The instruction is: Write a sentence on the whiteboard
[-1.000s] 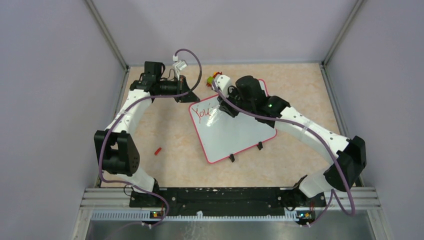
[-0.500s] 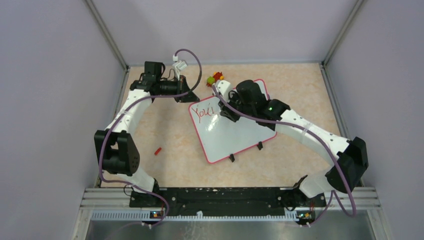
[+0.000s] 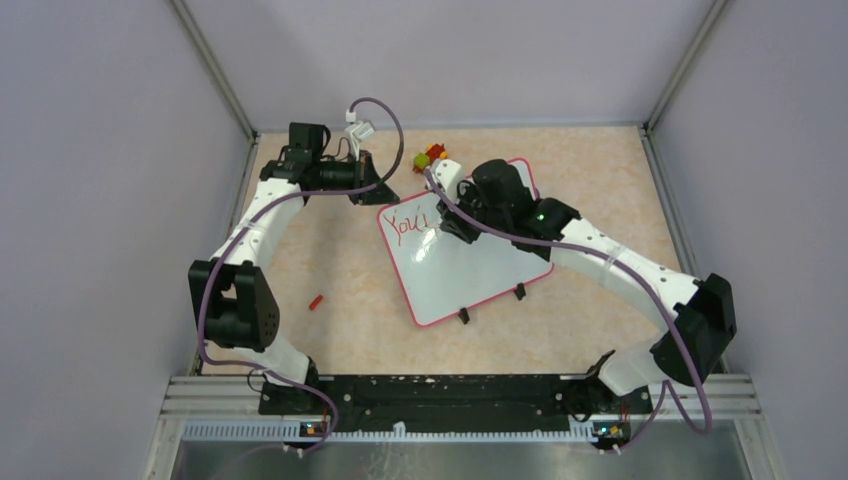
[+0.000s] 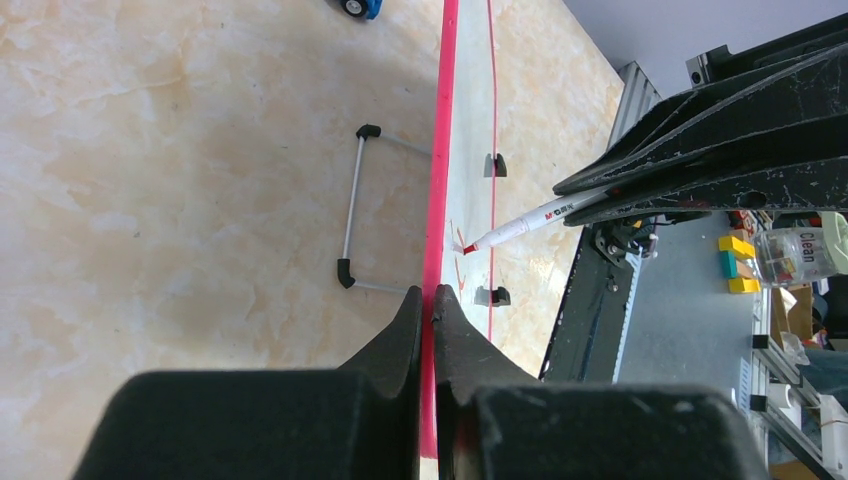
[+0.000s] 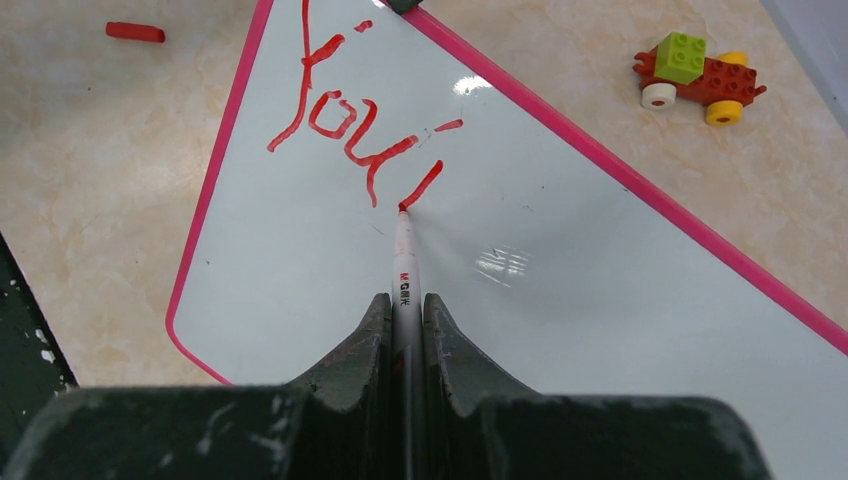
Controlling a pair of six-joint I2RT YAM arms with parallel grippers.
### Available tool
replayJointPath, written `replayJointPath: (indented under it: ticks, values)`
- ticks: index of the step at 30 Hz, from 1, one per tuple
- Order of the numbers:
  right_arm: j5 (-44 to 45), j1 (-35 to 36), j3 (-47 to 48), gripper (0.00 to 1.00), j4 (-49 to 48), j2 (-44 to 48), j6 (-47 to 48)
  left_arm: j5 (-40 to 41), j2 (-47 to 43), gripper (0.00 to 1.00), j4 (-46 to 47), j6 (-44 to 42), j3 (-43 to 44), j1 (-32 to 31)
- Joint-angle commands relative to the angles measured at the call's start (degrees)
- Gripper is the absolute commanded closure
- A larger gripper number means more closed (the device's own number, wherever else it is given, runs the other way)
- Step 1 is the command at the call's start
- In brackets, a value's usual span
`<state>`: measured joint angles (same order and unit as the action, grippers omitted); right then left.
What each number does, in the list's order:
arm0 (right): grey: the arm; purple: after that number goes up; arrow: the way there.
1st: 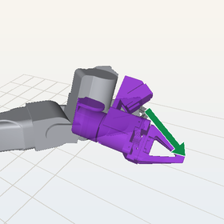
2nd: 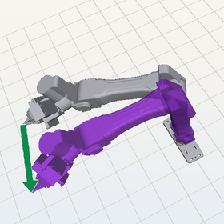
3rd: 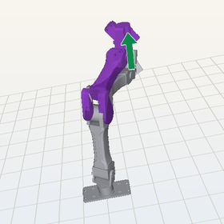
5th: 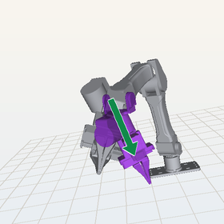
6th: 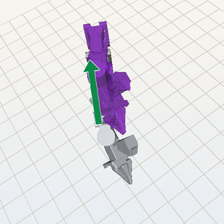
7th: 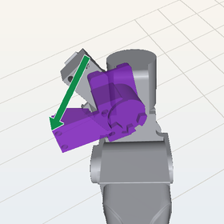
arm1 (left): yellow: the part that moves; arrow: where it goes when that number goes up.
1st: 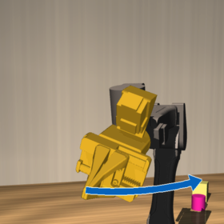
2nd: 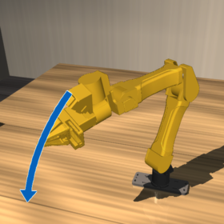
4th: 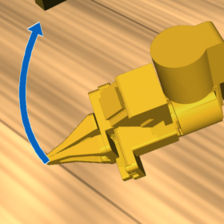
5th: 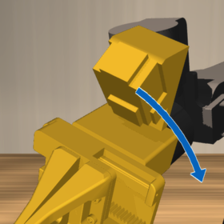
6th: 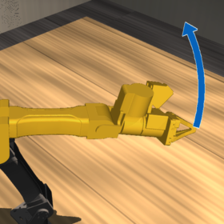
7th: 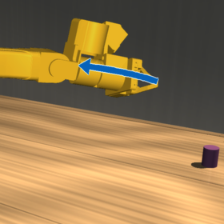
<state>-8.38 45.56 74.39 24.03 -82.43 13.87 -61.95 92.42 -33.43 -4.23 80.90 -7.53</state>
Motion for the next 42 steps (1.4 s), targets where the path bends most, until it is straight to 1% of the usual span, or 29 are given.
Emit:
replayJointPath:
  ticks: [1, 19, 25, 32, 42]
  values:
    - [2.7, -1.0, 3.4, 1.0, -1.9, -0.6, -0.3, -0.7, 0.7, 1.0, -2.0, -0.4, 0.7, -1.8]
    - [3.0, -3.5, 4.3, 1.0, -2.5, 0.1, -0.5, -0.6, 1.1, 1.0, -2.2, -0.4, 1.1, -1.8]
    - [1.0, -3.5, 4.5, 1.0, -1.5, 0.6, -0.5, -0.6, 1.0, 1.0, -2.2, -0.4, 1.1, -1.8]
    - [-2.9, -3.5, 2.2, 1.0, -0.4, 3.8, -0.3, -0.7, 0.7, 1.0, -2.2, -0.3, 1.0, -1.8]
    - [-3.3, -3.5, 1.3, 1.0, -0.6, 1.8, -0.4, -0.6, 0.5, 1.0, -2.2, -0.4, 0.8, -1.9]
